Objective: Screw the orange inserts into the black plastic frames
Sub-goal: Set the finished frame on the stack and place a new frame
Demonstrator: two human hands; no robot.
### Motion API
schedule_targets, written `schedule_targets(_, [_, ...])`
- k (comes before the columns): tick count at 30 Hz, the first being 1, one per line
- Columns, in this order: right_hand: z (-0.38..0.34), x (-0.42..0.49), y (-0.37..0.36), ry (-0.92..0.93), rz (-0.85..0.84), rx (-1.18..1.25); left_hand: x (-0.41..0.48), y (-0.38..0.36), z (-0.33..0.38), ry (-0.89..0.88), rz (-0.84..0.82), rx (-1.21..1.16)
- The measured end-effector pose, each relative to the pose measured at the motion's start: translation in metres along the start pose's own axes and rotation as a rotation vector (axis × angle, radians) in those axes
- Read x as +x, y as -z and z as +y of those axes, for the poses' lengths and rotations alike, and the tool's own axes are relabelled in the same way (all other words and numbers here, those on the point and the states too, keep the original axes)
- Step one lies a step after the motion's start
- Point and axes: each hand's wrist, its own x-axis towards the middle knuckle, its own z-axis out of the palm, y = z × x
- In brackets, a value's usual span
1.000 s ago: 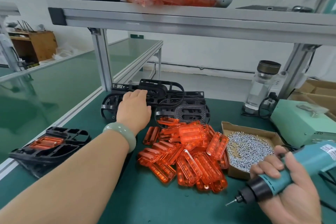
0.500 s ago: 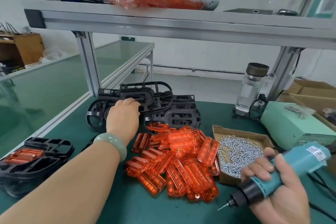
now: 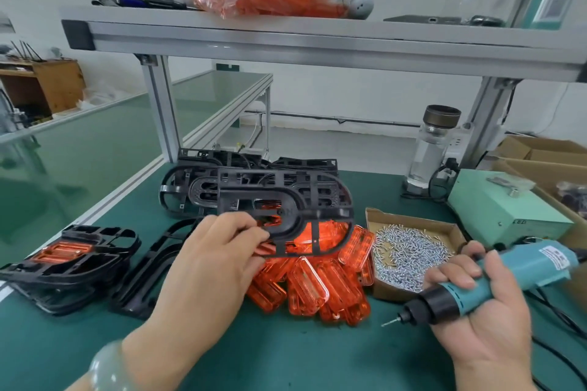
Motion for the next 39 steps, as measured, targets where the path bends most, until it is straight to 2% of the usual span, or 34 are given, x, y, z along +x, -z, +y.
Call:
schedule_targets(7, [-0.005,-0.007,0.000,-0.002,-0.028,0.037,-0.040,0.009,0.018,-0.037,-0.182,-0.084])
schedule_targets(11, [-0.007,-0.008,0.000,0.002,-0.032,0.039,-0.055,0.011,0.024,-0.118,-0.379,-0.095])
schedule_targets(16, [-0.008,-0.006,0.002,0.001,-0.028,0.057,-0.060,0.018,0.033,-0.133,-0.607,-0.117])
schedule_targets(18, [-0.008,-0.006,0.002,-0.001,-0.029,0.056,-0.069,0.007,0.031,-0.145,-0.473,-0.213])
schedule_targets(22, [-0.008,-0.007,0.003,0.004,-0.029,0.049,-0.072,0.002,0.032,-0.120,-0.616,-0.225])
schedule_targets(27, [-0.009,-0.006,0.004,0.005,-0.040,0.058,-0.074,0.001,0.039,-0.101,-0.650,-0.314])
schedule_targets(28, [-0.009,-0.006,0.005,0.005,-0.047,0.056,-0.074,0.005,0.042,-0.083,-0.700,-0.309])
schedule_targets(32, [-0.008,-0.007,0.004,-0.003,-0.070,0.046,-0.049,0.019,0.050,-0.247,-0.805,-0.040])
schedule_targets(34, [-0.008,-0.007,0.004,-0.004,-0.074,0.042,-0.054,-0.005,0.033,-0.216,-0.663,-0.073])
schedule_targets(35, [-0.008,-0.007,0.004,-0.005,-0.075,0.044,-0.054,-0.009,0.033,-0.084,-0.689,-0.129])
schedule_targets(36, [-0.008,-0.007,0.004,-0.006,-0.075,0.046,-0.047,-0.007,0.029,0.004,-0.628,-0.151])
schedule_targets(39, [-0.008,-0.007,0.003,-0.006,-0.072,0.047,-0.040,0.000,0.005,0.144,-0.356,-0.212])
